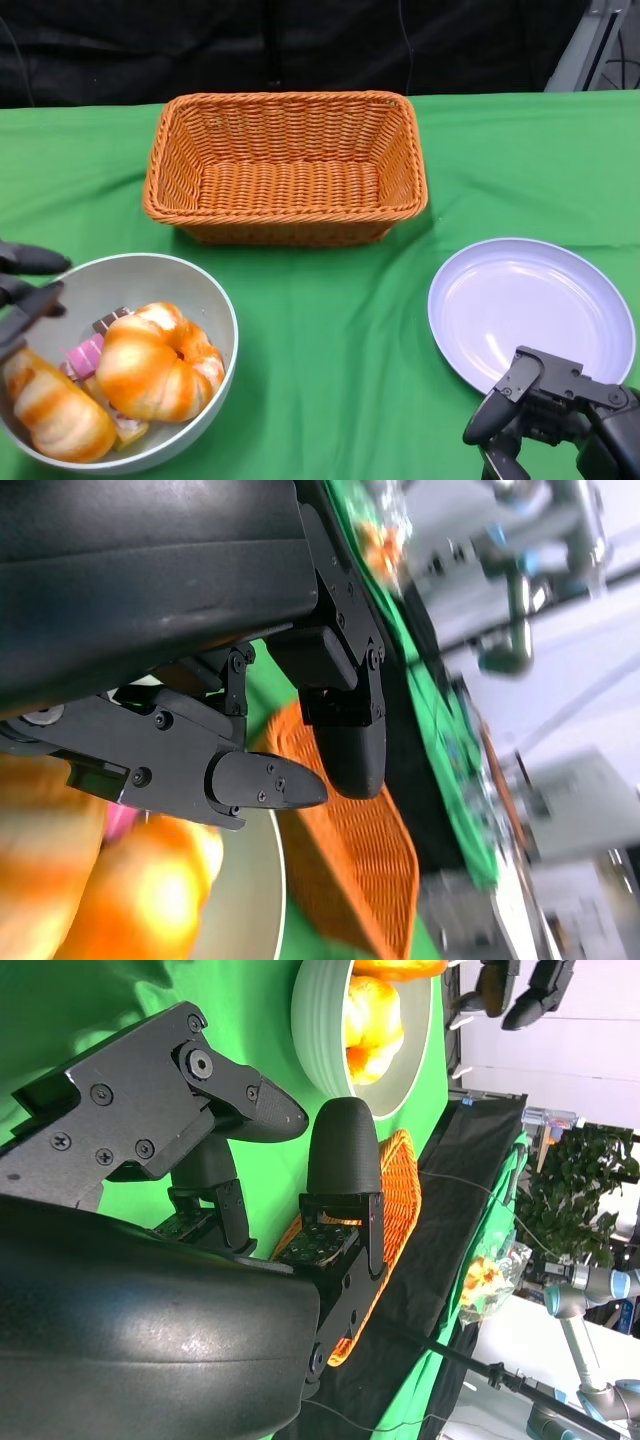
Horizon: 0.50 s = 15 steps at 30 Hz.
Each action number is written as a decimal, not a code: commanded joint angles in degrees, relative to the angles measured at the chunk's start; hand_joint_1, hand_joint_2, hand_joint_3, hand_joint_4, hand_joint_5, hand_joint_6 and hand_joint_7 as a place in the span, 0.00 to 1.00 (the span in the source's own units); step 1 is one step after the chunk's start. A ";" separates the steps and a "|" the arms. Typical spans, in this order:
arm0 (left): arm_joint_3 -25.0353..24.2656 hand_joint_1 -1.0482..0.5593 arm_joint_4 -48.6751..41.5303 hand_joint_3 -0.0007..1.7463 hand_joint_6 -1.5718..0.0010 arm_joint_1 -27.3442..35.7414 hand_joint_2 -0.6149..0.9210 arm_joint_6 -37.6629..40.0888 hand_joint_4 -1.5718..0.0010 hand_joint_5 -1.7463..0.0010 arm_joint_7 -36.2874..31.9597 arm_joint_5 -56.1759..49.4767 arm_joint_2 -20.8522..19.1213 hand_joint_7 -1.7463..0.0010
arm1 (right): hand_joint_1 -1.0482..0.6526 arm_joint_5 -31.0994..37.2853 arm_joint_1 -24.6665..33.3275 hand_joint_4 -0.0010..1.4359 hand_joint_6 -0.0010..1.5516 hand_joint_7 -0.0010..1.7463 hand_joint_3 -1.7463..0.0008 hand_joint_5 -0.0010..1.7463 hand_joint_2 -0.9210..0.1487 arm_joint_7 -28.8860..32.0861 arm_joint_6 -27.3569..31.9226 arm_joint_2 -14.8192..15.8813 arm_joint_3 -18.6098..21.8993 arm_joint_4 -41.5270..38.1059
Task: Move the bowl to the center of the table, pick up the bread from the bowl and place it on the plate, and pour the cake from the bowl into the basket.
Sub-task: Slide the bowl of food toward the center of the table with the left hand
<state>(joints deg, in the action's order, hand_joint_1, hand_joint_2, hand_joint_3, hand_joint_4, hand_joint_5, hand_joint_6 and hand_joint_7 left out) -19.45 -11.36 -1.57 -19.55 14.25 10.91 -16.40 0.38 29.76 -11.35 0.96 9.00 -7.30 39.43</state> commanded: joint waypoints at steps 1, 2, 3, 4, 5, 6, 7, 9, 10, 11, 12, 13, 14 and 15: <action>-1.58 0.56 -3.38 0.16 0.44 -2.75 1.00 1.71 0.54 0.31 -3.46 -1.81 -2.39 0.63 | 0.54 0.23 -0.38 0.52 0.44 0.76 0.42 0.89 0.35 0.64 -0.29 -0.31 -0.43 -0.33; -1.69 0.56 -3.85 0.16 0.44 -3.11 1.00 1.99 0.54 0.32 -3.98 -2.12 -2.53 0.64 | 0.54 0.25 -0.45 0.52 0.44 0.76 0.42 0.89 0.35 0.70 -0.31 -0.31 -0.52 -0.38; -1.71 0.56 -4.15 0.16 0.43 -3.33 1.00 2.11 0.53 0.32 -4.30 -2.29 -2.63 0.64 | 0.54 0.26 -0.49 0.52 0.44 0.76 0.42 0.89 0.35 0.74 -0.32 -0.31 -0.57 -0.42; -1.65 0.56 -4.26 0.16 0.43 -3.38 1.00 2.08 0.53 0.32 -4.42 -2.32 -2.67 0.64 | 0.54 0.26 -0.50 0.52 0.44 0.76 0.42 0.90 0.36 0.77 -0.33 -0.30 -0.59 -0.42; -1.60 0.56 -4.33 0.16 0.43 -3.42 1.00 2.06 0.53 0.32 -4.52 -2.33 -2.71 0.65 | 0.54 0.25 -0.51 0.52 0.44 0.76 0.42 0.90 0.36 0.81 -0.33 -0.28 -0.61 -0.43; -1.56 0.56 -6.28 0.16 0.43 -4.94 1.00 3.62 0.53 0.33 -6.24 -3.89 -3.74 0.66 | 0.54 0.22 -0.75 0.52 0.44 0.76 0.42 0.90 0.36 0.82 -0.56 -0.37 -0.82 -0.73; -1.44 0.55 -8.10 0.13 0.41 -6.28 1.00 4.90 0.51 0.37 -7.36 -5.19 -4.72 0.69 | 0.54 0.21 -0.93 0.51 0.43 0.76 0.42 0.90 0.36 0.87 -0.48 -0.47 -1.05 -0.89; -1.29 0.54 -10.25 0.10 0.38 -7.84 1.00 6.21 0.49 0.46 -8.59 -6.71 -5.76 0.76 | 0.53 0.20 -1.13 0.51 0.43 0.76 0.42 0.90 0.35 0.96 -0.35 -0.56 -1.30 -1.05; -1.23 0.54 -10.53 0.10 0.38 -8.02 1.00 6.24 0.49 0.47 -8.68 -6.85 -5.84 0.77 | 0.53 0.20 -1.14 0.51 0.43 0.76 0.42 0.90 0.35 0.99 -0.29 -0.57 -1.33 -1.04; -0.66 0.54 -11.25 0.09 0.37 -8.55 1.00 7.29 0.49 0.47 -9.38 -8.09 -6.46 0.78 | 0.53 0.14 -1.26 0.51 0.43 0.76 0.43 0.90 0.35 0.99 -0.19 -0.66 -1.55 -1.10; 0.15 0.51 -11.70 0.08 0.38 -8.93 1.00 8.74 0.49 0.57 -10.09 -9.74 -7.30 0.84 | 0.53 0.16 -1.40 0.51 0.43 0.76 0.43 0.90 0.35 1.04 -0.09 -0.76 -1.79 -1.17; 0.93 0.49 -11.98 0.08 0.39 -9.18 1.00 10.00 0.50 0.64 -10.52 -11.29 -8.12 0.89 | 0.53 0.23 -1.50 0.51 0.43 0.76 0.43 0.90 0.35 1.10 -0.01 -0.82 -1.99 -1.20; 1.65 0.47 -12.16 0.08 0.40 -9.34 1.00 11.06 0.51 0.69 -10.60 -12.57 -8.91 0.92 | 0.53 0.38 -1.58 0.51 0.43 0.76 0.43 0.90 0.35 1.19 0.06 -0.86 -2.14 -1.22; 2.62 0.45 -12.30 0.08 0.45 -9.63 1.00 13.54 0.57 0.75 -9.53 -13.60 -10.19 0.96 | 0.53 0.44 -1.65 0.51 0.43 0.76 0.43 0.90 0.35 1.22 0.07 -0.93 -2.28 -1.31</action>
<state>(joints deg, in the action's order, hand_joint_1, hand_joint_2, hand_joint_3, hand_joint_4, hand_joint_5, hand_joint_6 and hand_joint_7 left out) -17.61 -23.05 -10.51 -8.47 4.47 -1.30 -24.15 0.43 28.26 -10.64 0.95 7.96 -9.53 38.52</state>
